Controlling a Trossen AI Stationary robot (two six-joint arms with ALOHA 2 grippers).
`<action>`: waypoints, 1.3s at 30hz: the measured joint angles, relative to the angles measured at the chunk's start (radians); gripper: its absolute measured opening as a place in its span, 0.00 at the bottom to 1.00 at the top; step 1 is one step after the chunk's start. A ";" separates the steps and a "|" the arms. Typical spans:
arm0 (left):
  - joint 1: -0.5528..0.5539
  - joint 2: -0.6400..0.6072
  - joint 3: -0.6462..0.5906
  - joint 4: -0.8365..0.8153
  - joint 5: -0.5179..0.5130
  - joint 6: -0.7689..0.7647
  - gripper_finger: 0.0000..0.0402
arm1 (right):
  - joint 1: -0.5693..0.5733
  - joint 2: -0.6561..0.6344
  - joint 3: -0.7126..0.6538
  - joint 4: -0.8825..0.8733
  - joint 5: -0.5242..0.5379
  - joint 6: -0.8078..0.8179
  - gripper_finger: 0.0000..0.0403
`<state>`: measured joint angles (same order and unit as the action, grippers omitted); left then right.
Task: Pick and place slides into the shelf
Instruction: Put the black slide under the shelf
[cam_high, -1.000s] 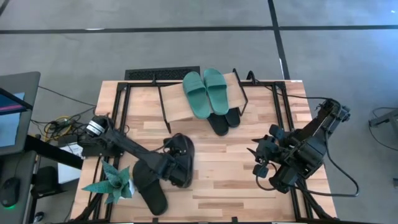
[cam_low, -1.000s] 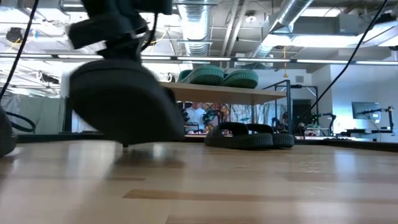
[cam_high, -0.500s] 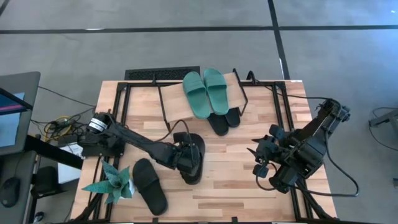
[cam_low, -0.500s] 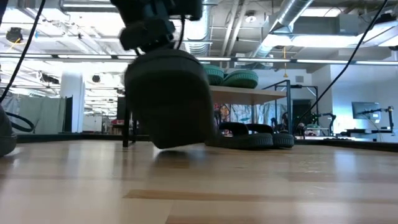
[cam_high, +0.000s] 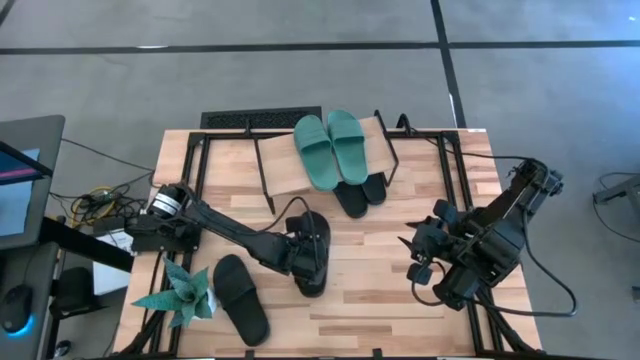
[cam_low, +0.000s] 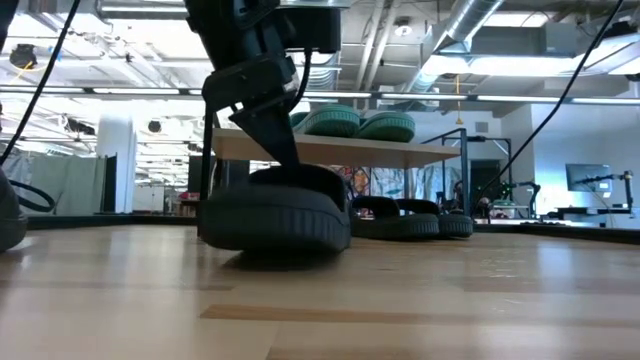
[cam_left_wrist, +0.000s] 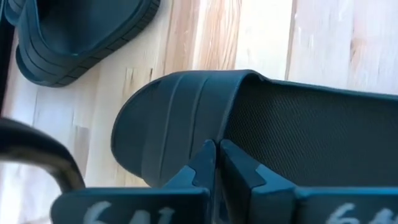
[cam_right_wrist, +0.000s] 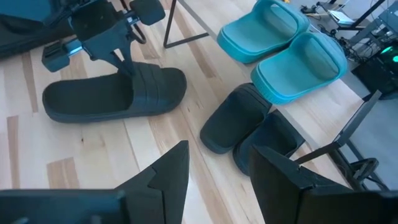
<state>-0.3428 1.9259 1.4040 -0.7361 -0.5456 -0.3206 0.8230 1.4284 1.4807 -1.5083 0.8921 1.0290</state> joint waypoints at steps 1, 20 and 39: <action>0.000 0.000 0.003 -0.005 0.001 0.008 0.02 | 0.000 0.000 0.000 0.001 0.000 0.000 0.38; 0.010 0.000 0.004 -0.011 0.034 0.102 0.30 | 0.000 0.000 0.000 0.002 0.005 0.003 0.38; 0.036 0.009 0.002 -0.008 0.023 0.191 0.13 | 0.000 0.000 0.000 0.002 0.007 0.002 0.38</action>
<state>-0.3066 1.9347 1.4062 -0.7436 -0.5225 -0.1297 0.8227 1.4284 1.4807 -1.5066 0.8989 1.0309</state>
